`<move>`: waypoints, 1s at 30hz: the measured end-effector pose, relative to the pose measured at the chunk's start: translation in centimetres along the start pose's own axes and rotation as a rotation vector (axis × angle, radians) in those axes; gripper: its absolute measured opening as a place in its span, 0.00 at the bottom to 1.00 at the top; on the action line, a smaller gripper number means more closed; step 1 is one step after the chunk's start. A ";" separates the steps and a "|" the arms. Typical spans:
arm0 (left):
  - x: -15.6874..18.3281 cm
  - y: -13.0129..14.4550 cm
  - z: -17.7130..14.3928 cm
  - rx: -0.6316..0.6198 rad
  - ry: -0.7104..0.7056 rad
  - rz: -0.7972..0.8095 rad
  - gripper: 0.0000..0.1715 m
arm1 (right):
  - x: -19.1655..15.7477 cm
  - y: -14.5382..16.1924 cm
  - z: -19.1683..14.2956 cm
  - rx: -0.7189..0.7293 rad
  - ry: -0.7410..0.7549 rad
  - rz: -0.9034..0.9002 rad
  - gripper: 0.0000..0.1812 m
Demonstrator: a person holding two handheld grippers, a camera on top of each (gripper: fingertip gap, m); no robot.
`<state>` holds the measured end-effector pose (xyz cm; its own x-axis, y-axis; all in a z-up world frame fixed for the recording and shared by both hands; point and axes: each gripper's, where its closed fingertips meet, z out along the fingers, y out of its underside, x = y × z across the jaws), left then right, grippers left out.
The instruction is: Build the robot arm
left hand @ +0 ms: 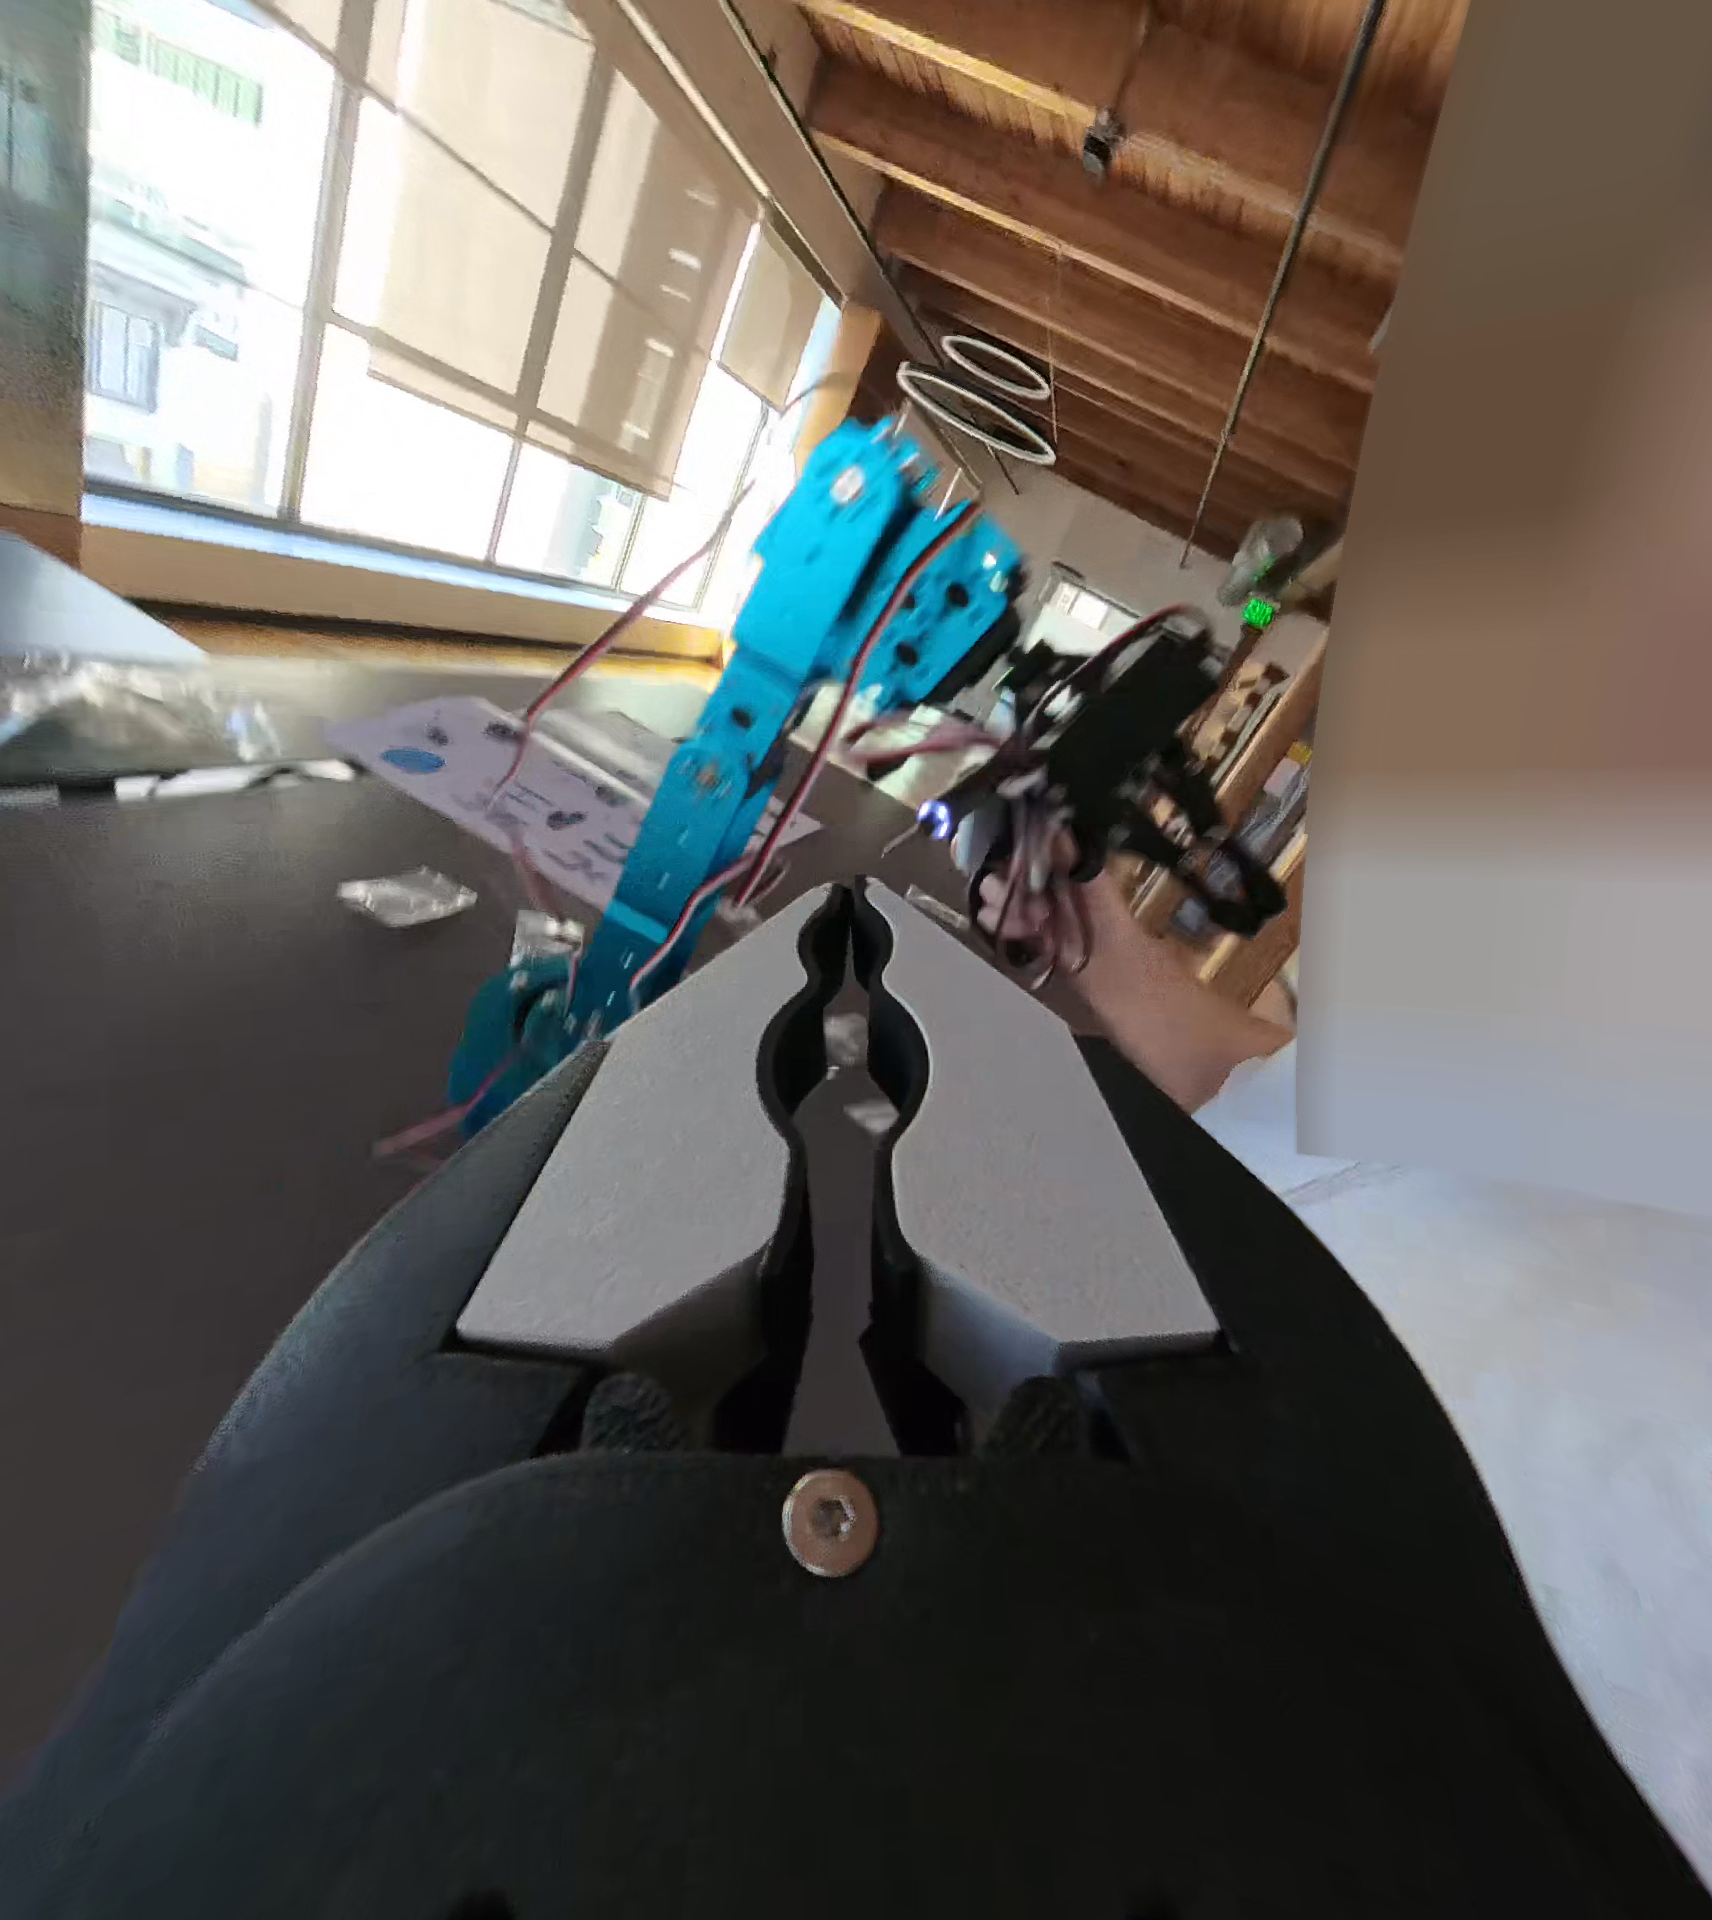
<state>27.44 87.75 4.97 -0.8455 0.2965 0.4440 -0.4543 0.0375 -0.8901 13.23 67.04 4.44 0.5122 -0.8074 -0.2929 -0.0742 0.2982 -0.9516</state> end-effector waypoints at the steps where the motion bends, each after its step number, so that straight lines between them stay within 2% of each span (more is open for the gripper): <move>1: -1.2 1.1 -0.8 -0.002 -0.014 -0.033 0.00 | 0.5 -0.2 -0.3 -0.007 0.020 -0.012 0.08; 5: -5.0 4.7 -2.9 -0.044 -0.083 -0.090 0.00 | 2.5 -1.1 -0.7 -0.008 0.111 -0.038 0.08; 7: -5.5 7.2 -2.8 -0.103 -0.075 -0.123 0.01 | 2.9 -1.5 -0.4 0.013 0.111 -0.028 0.08; 11: -2.2 13.1 -1.2 -0.286 0.016 -0.136 0.05 | 2.6 -1.3 -0.2 -0.002 0.106 -0.028 0.08; 14: -0.9 15.5 -0.5 -0.382 -0.002 -0.050 0.05 | 2.7 -1.0 -0.9 -0.028 0.149 -0.060 0.08; 17: 0.3 17.7 -0.4 -0.497 0.079 -0.148 0.05 | 2.5 -1.0 -1.8 -0.012 0.179 -0.061 0.08; 21: 1.1 19.3 0.3 -0.604 0.161 -0.158 0.04 | 2.5 0.0 -3.0 0.002 0.233 -0.041 0.08; 24: 1.0 19.7 0.8 -0.644 0.184 -0.134 0.04 | 1.9 1.9 -3.4 -0.058 0.247 -0.043 0.08; 30: 1.1 19.1 1.1 -0.613 0.128 -0.079 0.09 | -1.1 6.8 -2.9 -0.231 0.181 -0.078 0.08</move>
<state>17.49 87.72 -11.39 -0.7585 0.3813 0.5285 -0.2381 0.5928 -0.7694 9.71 68.49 -2.00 0.3646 -0.9072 -0.2101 -0.2443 0.1245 -0.9617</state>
